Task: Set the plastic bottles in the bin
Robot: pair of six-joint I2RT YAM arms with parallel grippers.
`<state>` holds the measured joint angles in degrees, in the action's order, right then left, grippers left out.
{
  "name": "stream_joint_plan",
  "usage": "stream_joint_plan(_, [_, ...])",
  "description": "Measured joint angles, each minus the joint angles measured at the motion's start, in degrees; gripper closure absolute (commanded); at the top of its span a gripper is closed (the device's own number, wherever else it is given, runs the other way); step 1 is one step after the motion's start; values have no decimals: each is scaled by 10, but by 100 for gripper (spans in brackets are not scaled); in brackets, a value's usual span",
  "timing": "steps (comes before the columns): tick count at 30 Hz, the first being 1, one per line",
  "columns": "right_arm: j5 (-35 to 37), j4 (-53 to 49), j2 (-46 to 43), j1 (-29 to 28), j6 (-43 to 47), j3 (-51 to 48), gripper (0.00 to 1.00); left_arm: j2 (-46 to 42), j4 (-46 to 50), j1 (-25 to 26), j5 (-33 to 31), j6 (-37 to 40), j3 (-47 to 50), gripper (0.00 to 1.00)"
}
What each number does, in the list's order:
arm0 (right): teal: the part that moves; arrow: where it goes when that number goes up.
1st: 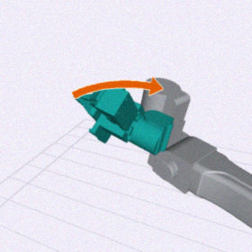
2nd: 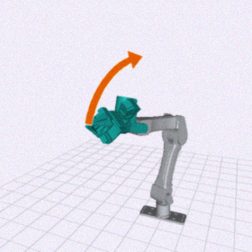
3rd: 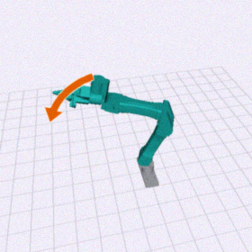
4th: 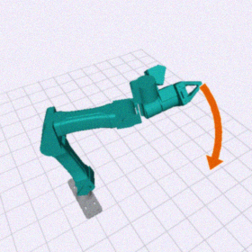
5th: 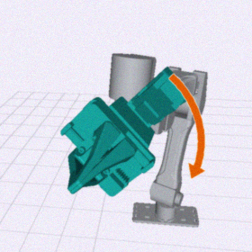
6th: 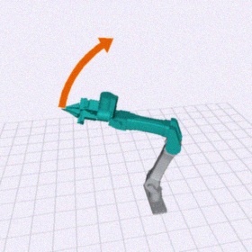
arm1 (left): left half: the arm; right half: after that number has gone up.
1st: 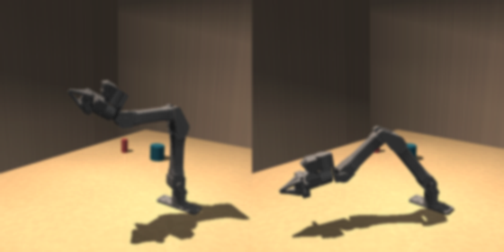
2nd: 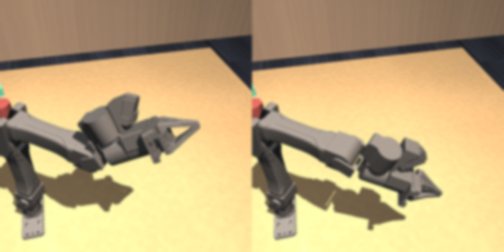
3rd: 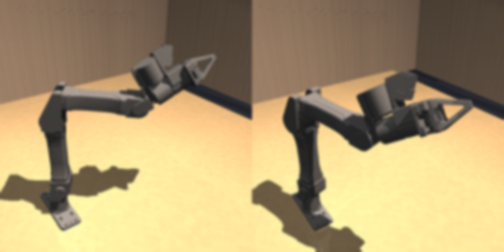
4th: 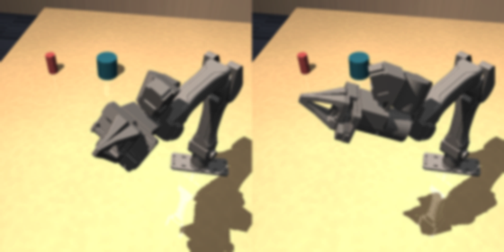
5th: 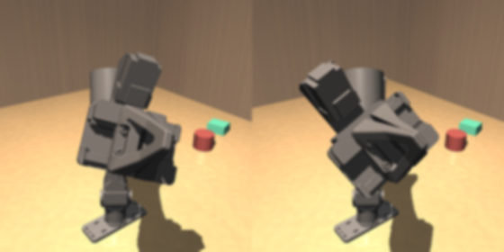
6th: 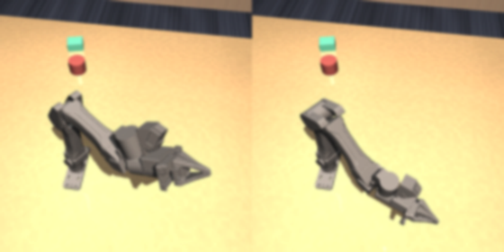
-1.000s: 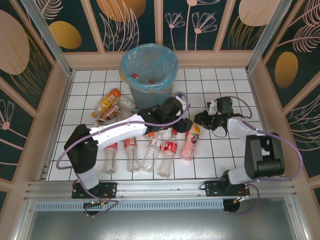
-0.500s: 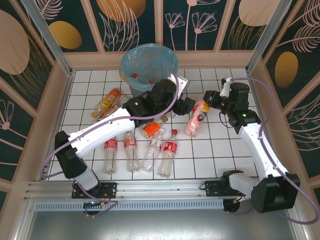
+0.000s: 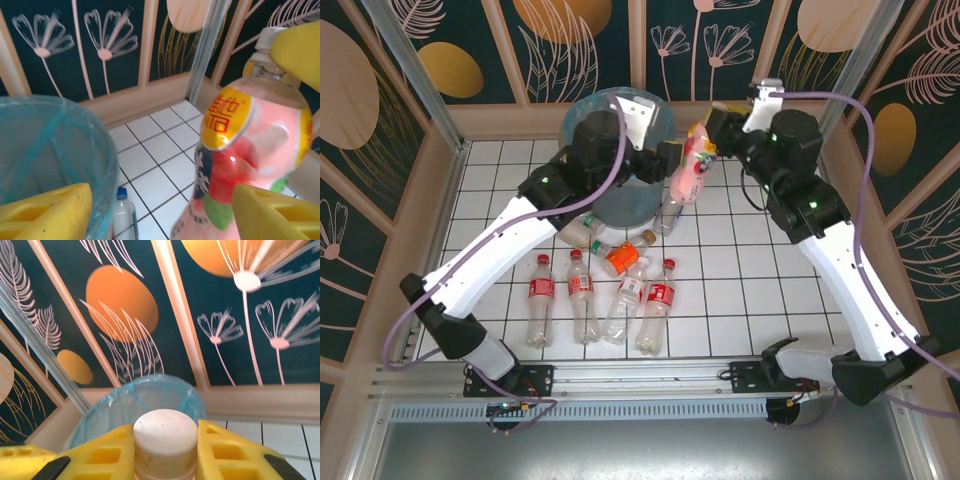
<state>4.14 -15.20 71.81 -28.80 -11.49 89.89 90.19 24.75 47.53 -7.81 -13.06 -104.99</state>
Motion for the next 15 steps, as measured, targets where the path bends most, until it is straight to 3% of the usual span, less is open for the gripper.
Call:
stream_joint_plan(7, [38, 35, 93, -40, 68, 133, 80, -94, -2, 0, -33, -2, 59, 26])
stream_joint_plan(15, [27, 100, 199, -57, 109, 205, 79, -204, -10, 0, -106, -16, 175, 24])
